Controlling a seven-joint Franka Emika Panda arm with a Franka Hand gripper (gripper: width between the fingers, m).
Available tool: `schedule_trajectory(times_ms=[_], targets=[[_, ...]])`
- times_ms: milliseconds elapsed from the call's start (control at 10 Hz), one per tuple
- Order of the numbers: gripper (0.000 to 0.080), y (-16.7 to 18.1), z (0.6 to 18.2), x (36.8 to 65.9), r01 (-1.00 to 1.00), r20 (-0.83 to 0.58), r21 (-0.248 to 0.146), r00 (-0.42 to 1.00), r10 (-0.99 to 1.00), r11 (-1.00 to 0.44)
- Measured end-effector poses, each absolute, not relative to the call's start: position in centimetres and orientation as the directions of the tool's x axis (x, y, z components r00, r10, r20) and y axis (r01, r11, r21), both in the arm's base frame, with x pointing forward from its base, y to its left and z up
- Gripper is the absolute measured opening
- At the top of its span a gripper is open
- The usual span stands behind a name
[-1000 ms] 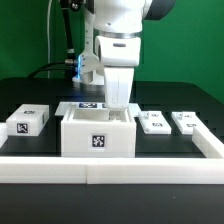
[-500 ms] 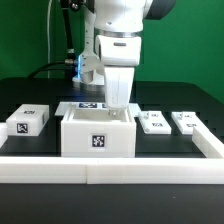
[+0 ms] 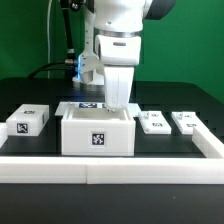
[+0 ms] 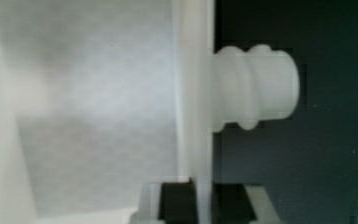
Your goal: Assemble cabinet
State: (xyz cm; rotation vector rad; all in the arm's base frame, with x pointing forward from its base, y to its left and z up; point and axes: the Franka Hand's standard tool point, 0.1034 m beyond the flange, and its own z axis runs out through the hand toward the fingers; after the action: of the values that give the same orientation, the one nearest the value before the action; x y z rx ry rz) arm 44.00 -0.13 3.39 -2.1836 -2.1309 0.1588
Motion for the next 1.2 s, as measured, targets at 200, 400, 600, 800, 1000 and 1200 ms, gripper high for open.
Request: schedule_trajectory(times_ms=[200, 400, 600, 800, 1000, 1200], targets=[[0.0037, -0.1, 3.4, 44.0, 0.991, -0.014, -0.134, 0.024, 1.000, -0.025], [0.0037, -0.1, 3.4, 44.0, 0.991, -0.014, -0.134, 0.024, 1.000, -0.025], [0.0038, 0.4, 3.8, 45.3, 0.990, -0.014, -0.137, 0.011, 1.000, -0.013], [0.0038, 2.0, 4.0, 47.0, 0.993, -0.005, -0.117, 0.004, 1.000, -0.004], [0.0038, 4.7, 4.0, 48.6, 0.994, 0.009, -0.107, -0.005, 1.000, 0.005], [0.0038, 7.3, 3.8, 49.9, 0.995, 0.021, -0.096, 0.015, 1.000, -0.013]])
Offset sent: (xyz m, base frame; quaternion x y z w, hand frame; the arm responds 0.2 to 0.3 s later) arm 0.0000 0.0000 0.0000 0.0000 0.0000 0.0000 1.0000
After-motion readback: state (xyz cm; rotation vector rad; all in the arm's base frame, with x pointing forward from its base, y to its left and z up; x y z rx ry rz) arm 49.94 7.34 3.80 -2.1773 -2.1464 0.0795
